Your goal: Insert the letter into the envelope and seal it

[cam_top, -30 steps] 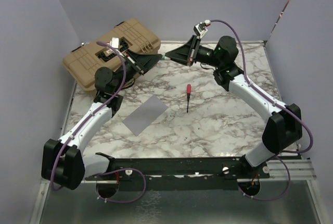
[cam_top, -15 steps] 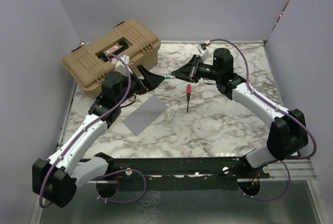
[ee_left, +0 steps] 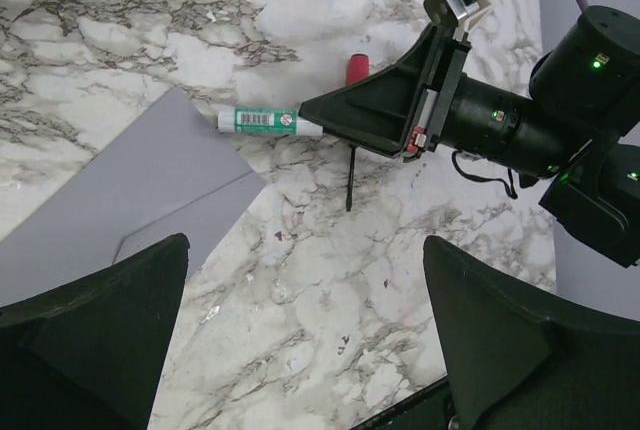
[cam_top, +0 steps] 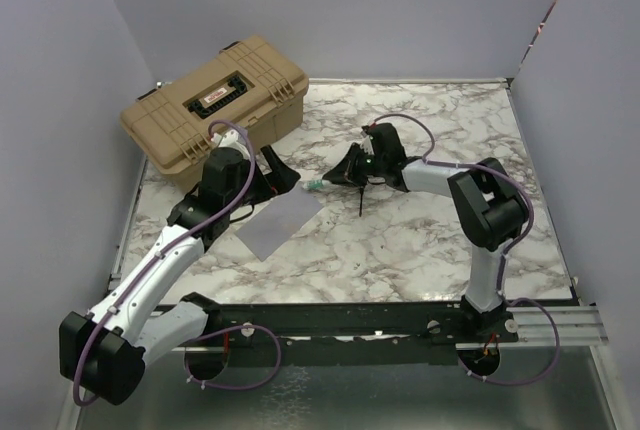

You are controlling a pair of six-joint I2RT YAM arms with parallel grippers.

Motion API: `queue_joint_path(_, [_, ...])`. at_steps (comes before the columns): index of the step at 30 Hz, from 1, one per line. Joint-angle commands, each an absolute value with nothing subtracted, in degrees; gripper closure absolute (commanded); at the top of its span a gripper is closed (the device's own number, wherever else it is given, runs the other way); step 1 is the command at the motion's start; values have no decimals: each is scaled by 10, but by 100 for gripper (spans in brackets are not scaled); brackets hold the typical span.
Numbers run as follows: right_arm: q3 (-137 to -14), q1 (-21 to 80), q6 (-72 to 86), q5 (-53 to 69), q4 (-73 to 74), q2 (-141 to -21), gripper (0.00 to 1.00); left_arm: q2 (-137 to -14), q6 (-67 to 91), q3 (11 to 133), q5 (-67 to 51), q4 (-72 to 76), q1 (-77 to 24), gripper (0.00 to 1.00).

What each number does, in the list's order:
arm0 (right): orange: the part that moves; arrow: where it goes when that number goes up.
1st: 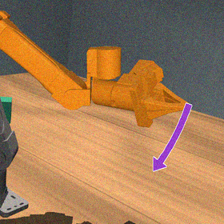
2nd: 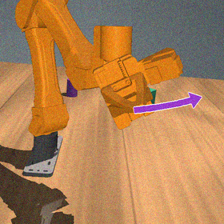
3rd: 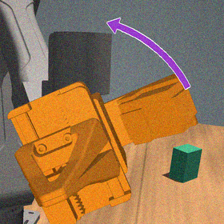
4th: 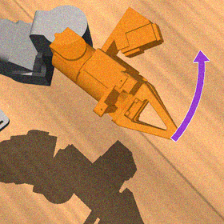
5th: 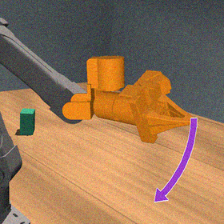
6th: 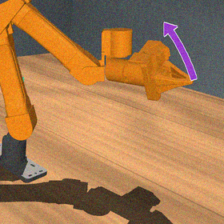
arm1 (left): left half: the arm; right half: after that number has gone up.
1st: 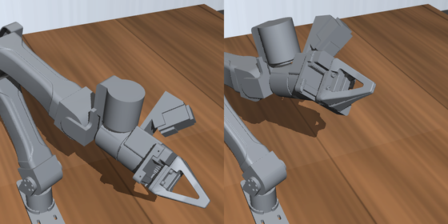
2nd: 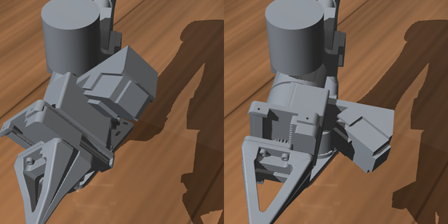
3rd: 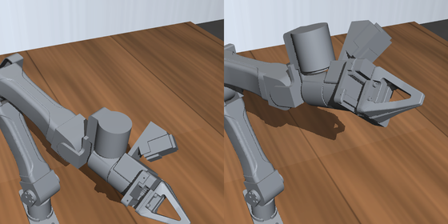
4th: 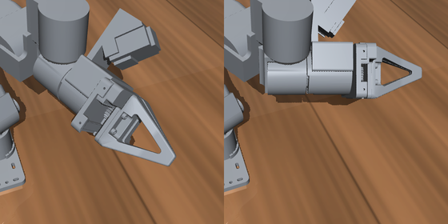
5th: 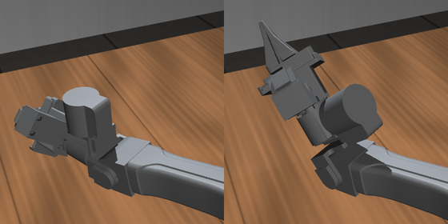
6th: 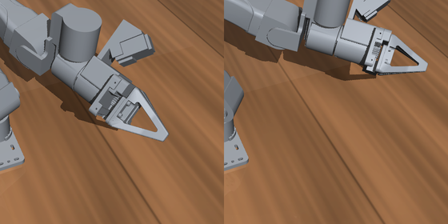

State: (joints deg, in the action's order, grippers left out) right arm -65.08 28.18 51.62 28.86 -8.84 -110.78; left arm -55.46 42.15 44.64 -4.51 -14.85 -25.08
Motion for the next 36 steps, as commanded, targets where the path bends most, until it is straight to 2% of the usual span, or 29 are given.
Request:
queue_joint_path(1, [-656, 289, 503, 241, -161, -1140, 98, -574, 403, 475, -46, -198, -248, 1])
queue_joint_path(3, [-662, 289, 497, 228, -149, -1149, 90, -576, 403, 478, -46, -202, -248, 1])
queue_joint_path(6, [-668, 289, 487, 215, -119, -1154, 71, -575, 400, 483, -42, -208, -247, 1])
queue_joint_path(12, [-654, 288, 490, 195, -63, -1143, 51, -594, 384, 508, -44, -215, -244, 1])
queue_joint_path(20, [-639, 289, 477, 201, -16, -1063, 48, -615, 359, 542, -41, -225, -236, 1])
queue_joint_path(24, [-630, 289, 443, 168, 45, -985, 47, -613, 346, 565, 11, -260, -235, 1])
queue_joint_path(29, [-651, 289, 374, -15, 185, -889, 43, -589, 303, 611, 114, -313, -235, 1])
queue_joint_path(36, [-744, 289, 309, -277, 396, -807, 42, -534, 266, 667, 278, -380, -235, 1])
